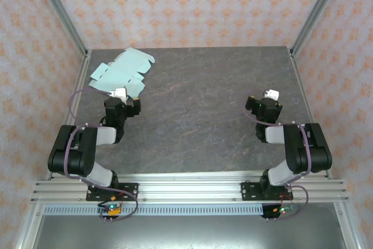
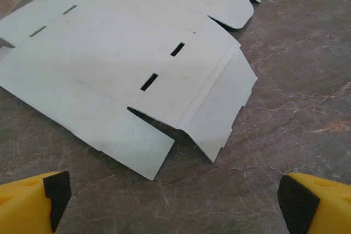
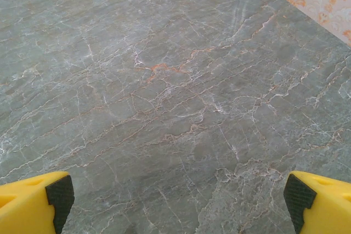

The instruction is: Fold the paper box

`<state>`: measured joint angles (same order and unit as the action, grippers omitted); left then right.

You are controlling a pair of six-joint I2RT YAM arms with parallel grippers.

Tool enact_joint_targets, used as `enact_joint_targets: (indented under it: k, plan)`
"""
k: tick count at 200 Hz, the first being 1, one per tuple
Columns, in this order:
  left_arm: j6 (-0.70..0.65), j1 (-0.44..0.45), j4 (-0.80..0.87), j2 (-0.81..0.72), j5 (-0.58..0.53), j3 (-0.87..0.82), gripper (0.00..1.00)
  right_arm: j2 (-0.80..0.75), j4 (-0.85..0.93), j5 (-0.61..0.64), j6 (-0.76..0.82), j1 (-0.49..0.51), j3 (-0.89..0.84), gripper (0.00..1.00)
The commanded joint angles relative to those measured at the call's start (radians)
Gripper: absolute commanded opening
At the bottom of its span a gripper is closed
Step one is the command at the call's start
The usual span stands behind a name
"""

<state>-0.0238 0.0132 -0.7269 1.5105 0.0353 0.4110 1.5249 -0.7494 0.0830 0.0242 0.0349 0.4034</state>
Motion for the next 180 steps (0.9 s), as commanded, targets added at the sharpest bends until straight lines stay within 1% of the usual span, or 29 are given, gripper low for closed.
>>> enact_joint_targets:
  k: [1,152,172,180]
  plan:
    - [0.006,0.006,-0.013,-0.013,-0.037,0.017,1.00,-0.005,-0.027,0.018,0.008,0.002,0.012,0.99]
    - [0.009,0.001,-0.016,-0.013,-0.037,0.016,1.00,-0.008,-0.028,0.020,0.009,0.003,0.011,0.99]
    - [0.017,0.004,0.035,-0.030,-0.061,0.038,1.00,-0.007,-0.030,0.020,0.008,0.002,0.011,0.99]
    - [0.026,0.004,0.088,-0.051,-0.086,0.058,1.00,-0.006,-0.029,0.020,0.008,0.002,0.011,0.99]
